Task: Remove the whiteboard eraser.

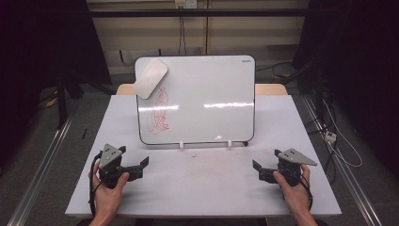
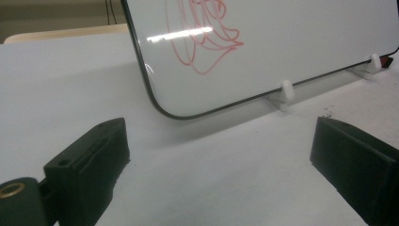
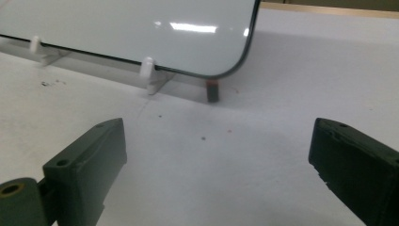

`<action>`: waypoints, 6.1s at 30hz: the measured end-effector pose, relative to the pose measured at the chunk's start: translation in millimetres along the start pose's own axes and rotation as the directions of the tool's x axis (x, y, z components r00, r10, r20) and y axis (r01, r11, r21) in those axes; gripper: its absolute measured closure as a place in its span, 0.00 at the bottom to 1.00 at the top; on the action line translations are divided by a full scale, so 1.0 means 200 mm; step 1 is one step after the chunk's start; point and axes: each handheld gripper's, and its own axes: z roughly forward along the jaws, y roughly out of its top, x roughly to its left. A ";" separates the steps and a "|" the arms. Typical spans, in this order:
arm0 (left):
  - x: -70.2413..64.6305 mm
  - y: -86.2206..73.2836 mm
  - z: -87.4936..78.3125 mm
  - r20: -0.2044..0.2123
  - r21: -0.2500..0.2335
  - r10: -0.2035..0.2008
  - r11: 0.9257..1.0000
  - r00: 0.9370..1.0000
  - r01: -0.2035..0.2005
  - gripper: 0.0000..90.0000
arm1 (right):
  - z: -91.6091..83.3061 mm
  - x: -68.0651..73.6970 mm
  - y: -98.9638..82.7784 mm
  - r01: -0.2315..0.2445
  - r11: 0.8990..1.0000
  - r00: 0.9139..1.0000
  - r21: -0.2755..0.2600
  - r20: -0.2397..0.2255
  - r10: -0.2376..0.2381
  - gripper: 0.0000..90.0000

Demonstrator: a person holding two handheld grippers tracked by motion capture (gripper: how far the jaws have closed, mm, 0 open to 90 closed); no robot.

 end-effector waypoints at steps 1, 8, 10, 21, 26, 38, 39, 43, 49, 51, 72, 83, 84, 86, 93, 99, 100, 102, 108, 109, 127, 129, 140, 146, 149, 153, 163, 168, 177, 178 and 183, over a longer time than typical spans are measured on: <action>0.00 0.00 0.00 -0.001 -0.001 -0.001 1.000 1.000 0.001 0.06 | 0.00 0.00 0.00 0.000 1.000 1.000 0.000 0.000 0.000 0.06; 0.01 0.01 0.03 0.006 0.007 0.013 1.000 1.000 -0.013 0.06 | 0.00 -0.01 0.00 -0.010 1.000 1.000 0.002 -0.009 0.010 0.06; 0.01 0.01 0.04 0.011 0.009 0.014 1.000 1.000 -0.014 0.06 | 0.00 -0.02 0.00 -0.010 1.000 1.000 0.005 -0.014 0.010 0.06; -0.01 0.08 0.03 0.018 0.015 -0.015 1.000 1.000 0.015 0.07 | 0.02 0.00 -0.01 -0.020 0.999 0.999 0.026 -0.032 0.021 0.06; -0.01 0.14 0.04 0.067 -0.003 0.026 1.000 0.997 -0.026 0.05 | 0.02 0.00 -0.01 -0.020 0.999 0.999 0.033 -0.033 0.021 0.06; 0.04 0.30 0.05 0.045 -0.021 0.096 0.995 0.994 -0.095 0.05 | 0.03 0.00 -0.02 -0.019 0.999 0.999 0.040 -0.038 0.020 0.06; 0.05 0.33 0.05 0.034 -0.020 0.110 0.994 0.993 -0.109 0.05 | 0.03 0.00 -0.02 -0.019 0.999 0.999 0.041 -0.039 0.021 0.06; 0.06 0.42 0.04 0.023 -0.038 0.135 0.990 0.991 -0.134 0.05 | 0.03 0.01 -0.02 -0.024 0.999 0.999 0.044 -0.038 0.025 0.06; 0.07 0.53 0.06 -0.002 -0.060 0.204 0.977 0.979 -0.203 0.07 | 0.03 0.01 -0.02 -0.017 0.999 0.999 0.046 -0.041 0.018 0.06; 0.07 0.55 0.08 -0.019 -0.064 0.239 0.969 0.971 -0.240 0.08 | 0.03 0.01 -0.02 -0.021 0.999 0.999 0.044 -0.041 0.022 0.06; 0.10 0.85 0.25 -0.069 -0.007 0.313 0.949 0.947 -0.315 0.07 | 0.03 0.01 -0.02 -0.016 0.999 0.998 0.046 -0.053 0.018 0.06; 0.11 0.95 0.37 -0.098 0.012 0.371 0.928 0.923 -0.372 0.10 | 0.05 0.01 -0.01 -0.004 0.999 0.998 0.051 -0.065 0.007 0.06; 0.11 0.96 0.38 -0.094 0.006 0.369 0.929 0.925 -0.370 0.10 | 0.05 0.01 -0.01 -0.003 0.999 0.998 0.050 -0.064 0.006 0.06; 0.12 0.98 0.39 -0.107 0.013 0.376 0.926 0.920 -0.377 0.12 | 0.05 0.01 -0.01 -0.002 0.999 0.998 0.048 -0.064 0.005 0.06; 0.11 1.02 0.44 -0.154 0.034 0.407 0.913 0.900 -0.407 0.14 | 0.06 0.02 0.00 0.004 0.999 0.998 0.049 -0.070 -0.001 0.06; 0.12 1.04 0.50 -0.157 0.059 0.412 0.911 0.897 -0.408 0.15 | 0.06 0.03 0.00 0.006 0.999 0.998 0.047 -0.069 -0.003 0.06; 0.12 1.04 0.51 -0.163 0.073 0.416 0.909 0.895 -0.410 0.15 | 0.06 0.03 0.00 0.006 0.999 0.998 0.045 -0.070 -0.003 0.06; 0.13 1.04 0.53 -0.169 0.067 0.413 0.911 0.895 -0.407 0.17 | 0.05 0.03 0.00 0.002 0.999 0.998 0.038 -0.065 0.000 0.05; 0.11 1.04 0.58 -0.194 0.090 0.430 0.903 0.882 -0.421 0.20 | 0.05 0.02 0.00 0.004 0.999 0.998 0.040 -0.067 -0.001 0.05; 0.10 1.04 0.58 -0.190 0.102 0.440 0.898 0.878 -0.428 0.21 | 0.05 0.02 0.00 0.003 0.999 0.998 0.041 -0.068 0.000 0.05; 0.09 1.02 0.62 -0.196 0.128 0.470 0.882 0.860 -0.453 0.35 | 0.05 0.02 0.00 0.004 0.999 0.998 0.041 -0.064 -0.002 0.05; 0.09 1.02 0.62 -0.198 0.127 0.472 0.882 0.859 -0.455 0.35 | 0.05 0.02 0.00 0.004 0.999 0.998 0.041 -0.063 -0.002 0.05; 0.10 1.03 0.61 -0.177 0.124 0.458 0.888 0.871 -0.442 0.35 | 0.06 0.02 0.00 0.003 0.999 0.998 0.042 -0.063 0.000 0.05; 0.11 1.04 0.60 -0.173 0.114 0.444 0.896 0.879 -0.430 0.35 | 0.06 0.02 0.00 0.000 0.999 0.998 0.045 -0.066 0.003 0.05; 0.12 1.04 0.59 -0.164 0.104 0.422 0.906 0.892 -0.410 0.35 | 0.06 0.02 0.00 -0.001 0.999 0.998 0.044 -0.065 0.004 0.05; 0.12 1.04 0.58 -0.155 0.099 0.410 0.912 0.899 -0.399 0.35 | 0.06 0.02 0.00 0.001 0.999 0.998 0.044 -0.063 0.002 0.05; 0.14 1.03 0.57 -0.135 0.074 0.369 0.929 0.920 -0.362 0.35 | 0.06 0.02 0.00 0.007 0.999 0.998 0.043 -0.064 -0.004 0.05; 0.11 1.06 0.49 -0.128 0.009 0.354 0.934 0.926 -0.356 0.35 | 0.06 0.02 0.00 -0.002 0.999 0.998 0.044 -0.063 0.004 0.05; 0.14 1.05 0.43 -0.139 -0.028 0.325 0.943 0.936 -0.331 0.35 | 0.08 0.03 0.01 -0.001 0.999 0.998 0.044 -0.064 0.004 0.05; 0.14 1.04 0.42 -0.139 -0.030 0.322 0.944 0.936 -0.329 0.35 | 0.08 0.04 0.01 0.000 0.999 0.998 0.049 -0.064 0.003 0.05; 0.16 1.01 0.38 -0.136 -0.048 0.300 0.950 0.944 -0.309 0.35 | 0.08 0.04 0.00 0.009 0.999 0.998 0.048 -0.068 -0.005 0.06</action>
